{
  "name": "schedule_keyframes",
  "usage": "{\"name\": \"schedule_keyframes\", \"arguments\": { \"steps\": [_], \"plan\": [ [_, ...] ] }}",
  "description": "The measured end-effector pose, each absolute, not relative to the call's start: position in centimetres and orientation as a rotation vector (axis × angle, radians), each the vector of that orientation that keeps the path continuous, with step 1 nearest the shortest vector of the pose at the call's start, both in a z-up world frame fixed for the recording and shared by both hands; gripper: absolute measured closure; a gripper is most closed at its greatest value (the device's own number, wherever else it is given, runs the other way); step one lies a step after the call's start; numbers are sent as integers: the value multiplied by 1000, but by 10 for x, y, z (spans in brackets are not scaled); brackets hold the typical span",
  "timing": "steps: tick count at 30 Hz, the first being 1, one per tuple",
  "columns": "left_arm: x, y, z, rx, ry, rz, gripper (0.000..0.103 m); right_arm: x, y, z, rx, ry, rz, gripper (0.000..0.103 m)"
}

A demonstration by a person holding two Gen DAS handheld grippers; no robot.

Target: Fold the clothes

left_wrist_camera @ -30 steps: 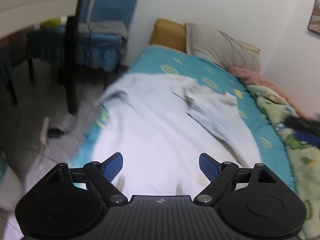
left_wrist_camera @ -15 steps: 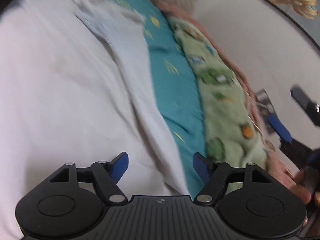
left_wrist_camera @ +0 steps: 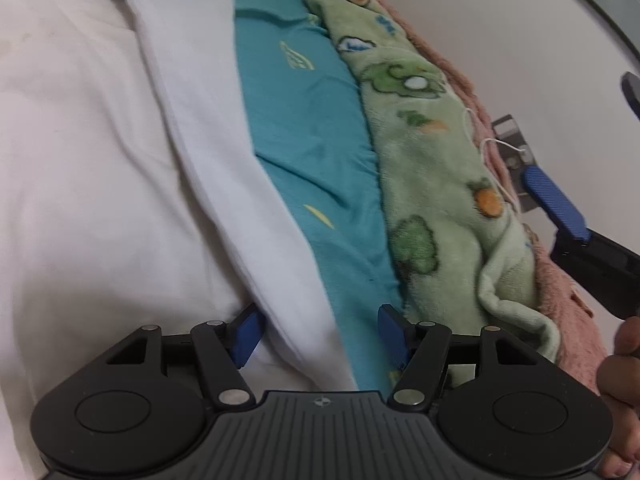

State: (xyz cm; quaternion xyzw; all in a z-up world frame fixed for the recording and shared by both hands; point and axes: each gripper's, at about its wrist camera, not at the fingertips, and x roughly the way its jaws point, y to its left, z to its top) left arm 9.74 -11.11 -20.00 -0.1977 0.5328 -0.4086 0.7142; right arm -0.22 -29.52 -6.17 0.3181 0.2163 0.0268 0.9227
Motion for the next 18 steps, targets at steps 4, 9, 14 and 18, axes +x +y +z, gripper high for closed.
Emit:
{"name": "schedule_keyframes", "arguments": {
  "steps": [4, 9, 14, 18],
  "plan": [
    [93, -113, -202, -456, 1217, -1024, 66, -1, -295, -64, 662, 450, 49, 15],
    [92, -115, -221, -458, 1293, -991, 66, 0, -295, -66, 668, 458, 39, 15],
    [84, -115, -221, -433, 1275, -1011, 71, -1, -298, -67, 682, 459, 24, 15],
    [80, -108, -211, -432, 1247, -997, 99, -4, -304, -67, 711, 440, 1, 15]
  ]
}}
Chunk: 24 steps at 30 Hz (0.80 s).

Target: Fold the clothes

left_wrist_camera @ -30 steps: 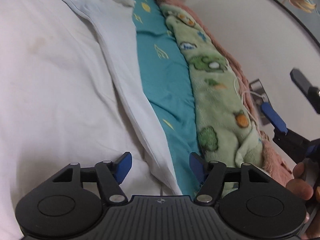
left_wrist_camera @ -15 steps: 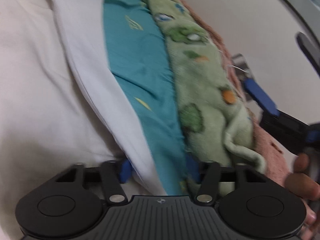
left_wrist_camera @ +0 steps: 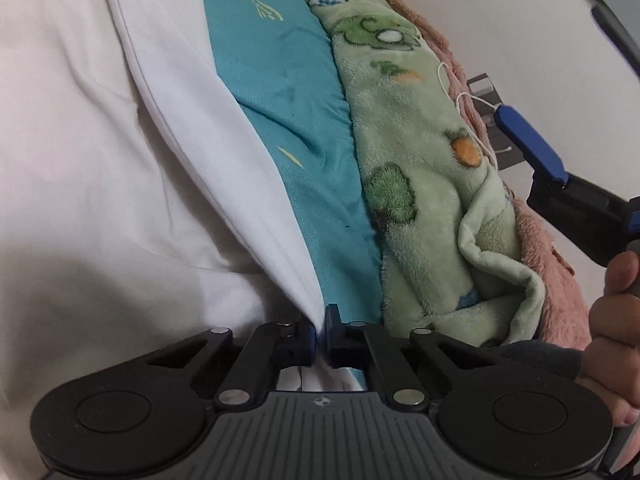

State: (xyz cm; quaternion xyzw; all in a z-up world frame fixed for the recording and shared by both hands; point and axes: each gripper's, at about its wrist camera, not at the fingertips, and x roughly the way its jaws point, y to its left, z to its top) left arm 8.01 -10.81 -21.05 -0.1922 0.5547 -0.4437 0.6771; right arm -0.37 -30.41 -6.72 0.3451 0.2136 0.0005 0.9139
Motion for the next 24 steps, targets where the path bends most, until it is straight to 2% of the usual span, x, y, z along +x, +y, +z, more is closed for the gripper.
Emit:
{"name": "schedule_keyframes", "arguments": {
  "steps": [14, 24],
  "plan": [
    [92, -2, -133, -660, 1239, -881, 99, -11, -326, -74, 844, 428, -8, 15],
    [87, 30, -166, -395, 1404, -572, 96, -1, -314, -78, 797, 500, 12, 15]
  ]
}}
